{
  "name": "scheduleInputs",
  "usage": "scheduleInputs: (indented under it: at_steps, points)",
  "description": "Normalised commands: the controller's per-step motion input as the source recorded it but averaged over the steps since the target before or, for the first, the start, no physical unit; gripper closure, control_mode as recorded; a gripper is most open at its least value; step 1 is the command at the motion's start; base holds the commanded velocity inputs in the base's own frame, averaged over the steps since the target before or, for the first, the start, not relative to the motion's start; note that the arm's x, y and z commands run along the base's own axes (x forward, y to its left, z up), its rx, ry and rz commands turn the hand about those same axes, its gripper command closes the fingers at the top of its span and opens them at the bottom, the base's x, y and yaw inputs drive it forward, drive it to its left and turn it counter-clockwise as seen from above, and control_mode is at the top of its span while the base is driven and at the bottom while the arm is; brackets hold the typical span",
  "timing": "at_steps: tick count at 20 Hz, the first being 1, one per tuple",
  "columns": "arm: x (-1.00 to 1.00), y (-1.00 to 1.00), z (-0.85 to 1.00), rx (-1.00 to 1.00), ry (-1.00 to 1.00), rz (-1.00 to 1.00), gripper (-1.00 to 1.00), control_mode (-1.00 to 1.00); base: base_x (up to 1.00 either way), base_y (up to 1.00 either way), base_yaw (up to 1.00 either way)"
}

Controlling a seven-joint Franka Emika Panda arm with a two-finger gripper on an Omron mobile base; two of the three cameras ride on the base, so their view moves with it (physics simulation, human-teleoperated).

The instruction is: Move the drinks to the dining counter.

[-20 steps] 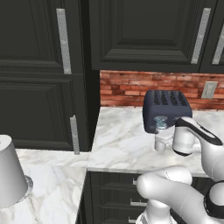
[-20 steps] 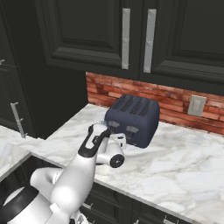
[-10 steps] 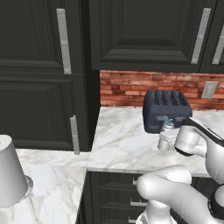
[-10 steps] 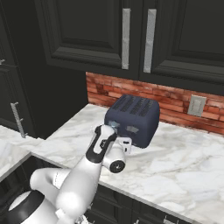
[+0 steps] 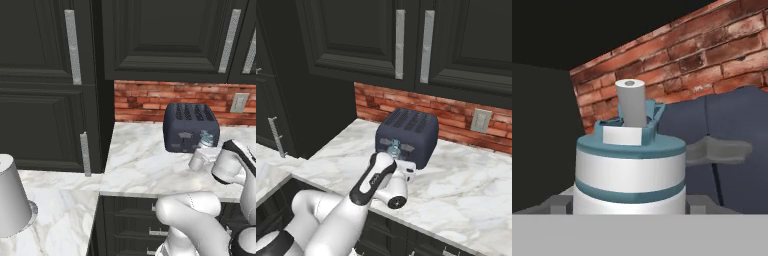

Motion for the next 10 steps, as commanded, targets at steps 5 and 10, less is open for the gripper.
scheduleInputs:
  at_steps: [5, 10]
  points:
    - [-0.86, -0.83, 0.42, 0.05, 0.0, 0.13, 1.0, -1.0, 0.0, 0.0, 0.0]
    - [-0.86, -0.48, 0.37, 0.01, 0.01, 0.1, 1.0, -1.0, 0.0, 0.0, 0.0]
